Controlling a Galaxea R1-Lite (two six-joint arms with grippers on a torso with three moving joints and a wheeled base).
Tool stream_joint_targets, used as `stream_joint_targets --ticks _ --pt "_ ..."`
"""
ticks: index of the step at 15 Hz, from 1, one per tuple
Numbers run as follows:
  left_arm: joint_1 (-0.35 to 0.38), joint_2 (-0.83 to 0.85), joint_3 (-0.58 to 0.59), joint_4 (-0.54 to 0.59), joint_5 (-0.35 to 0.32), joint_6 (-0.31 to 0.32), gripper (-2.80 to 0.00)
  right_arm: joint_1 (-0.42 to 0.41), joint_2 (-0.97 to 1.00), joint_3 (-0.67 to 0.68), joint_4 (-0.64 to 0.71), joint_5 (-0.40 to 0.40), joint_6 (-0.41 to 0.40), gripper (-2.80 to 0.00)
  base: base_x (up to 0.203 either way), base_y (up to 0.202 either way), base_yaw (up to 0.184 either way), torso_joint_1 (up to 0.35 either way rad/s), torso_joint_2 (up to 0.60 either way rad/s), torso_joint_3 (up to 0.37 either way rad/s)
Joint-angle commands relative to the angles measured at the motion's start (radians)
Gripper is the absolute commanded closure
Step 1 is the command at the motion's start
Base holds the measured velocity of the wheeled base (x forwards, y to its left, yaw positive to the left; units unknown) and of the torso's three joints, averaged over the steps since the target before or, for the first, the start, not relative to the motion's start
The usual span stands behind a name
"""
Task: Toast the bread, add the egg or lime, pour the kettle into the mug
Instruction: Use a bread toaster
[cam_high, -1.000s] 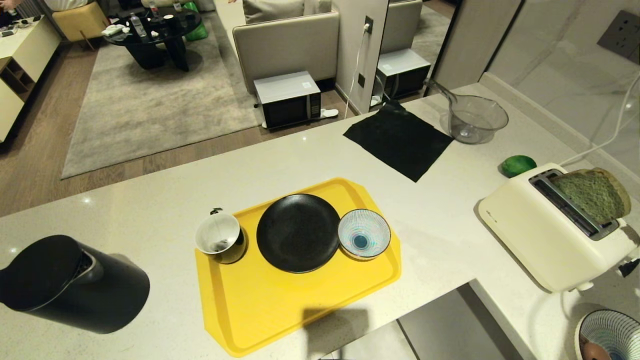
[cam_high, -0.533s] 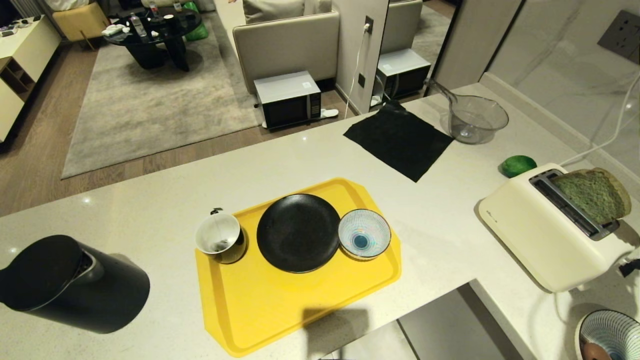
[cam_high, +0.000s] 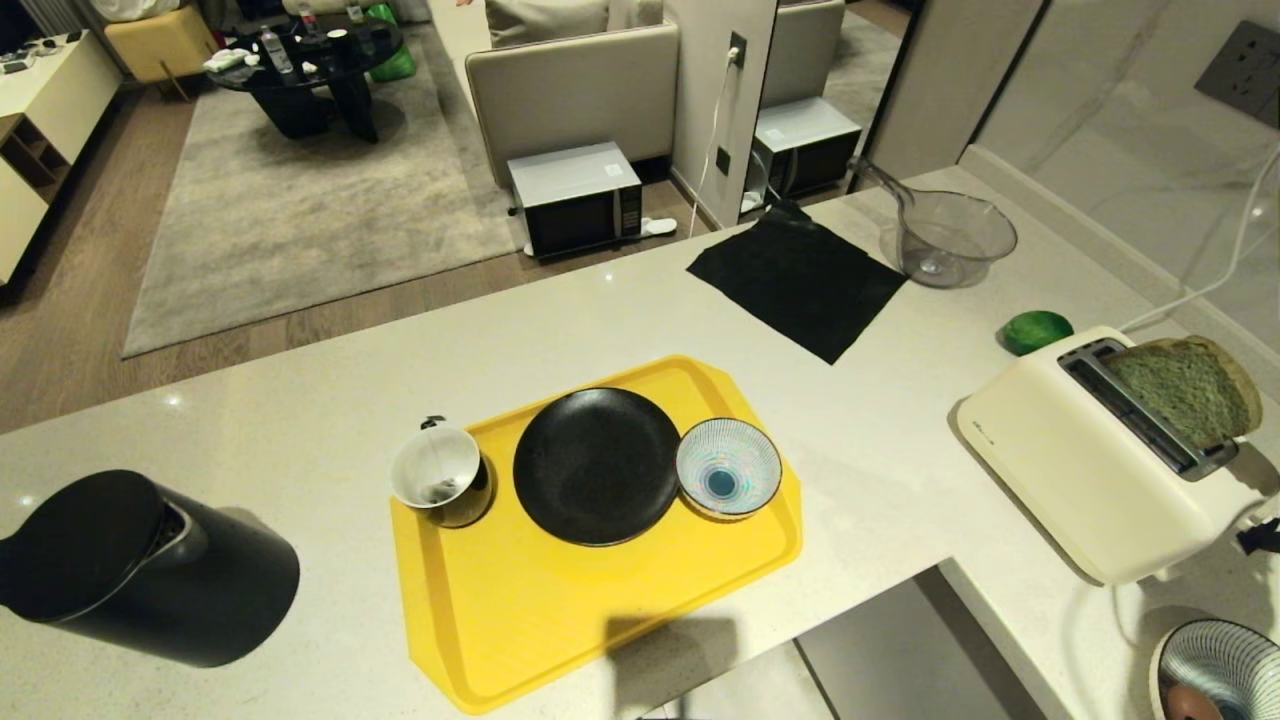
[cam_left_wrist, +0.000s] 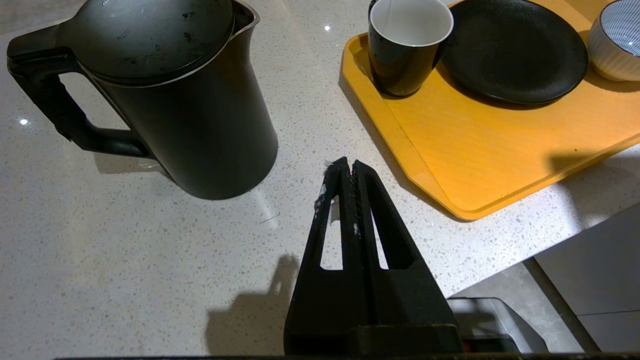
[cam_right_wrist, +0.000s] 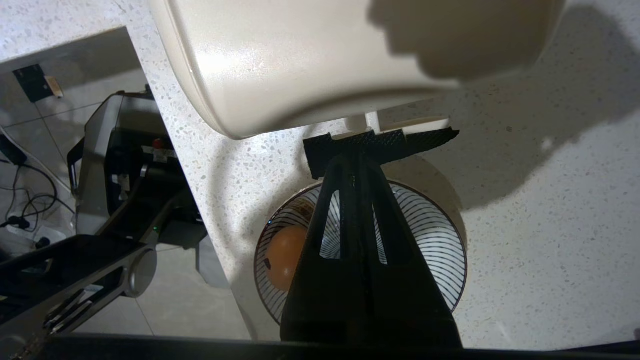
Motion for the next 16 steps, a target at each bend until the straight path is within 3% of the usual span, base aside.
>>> stream_joint_targets --ticks 1,16 --pt "0.0 -0.001 0.0 0.0 0.0 0.001 0.0 0.008 0.032 -0.011 0.002 0.004 -0.004 0.0 0.0 0.0 0.0 0.0 0.0 0.0" --pt "0.0 -0.001 0.0 0.0 0.0 0.001 0.0 0.028 0.114 -0.035 0.001 -0.009 -0.004 0.0 0.0 0.0 0.0 0.0 0.0 0.0"
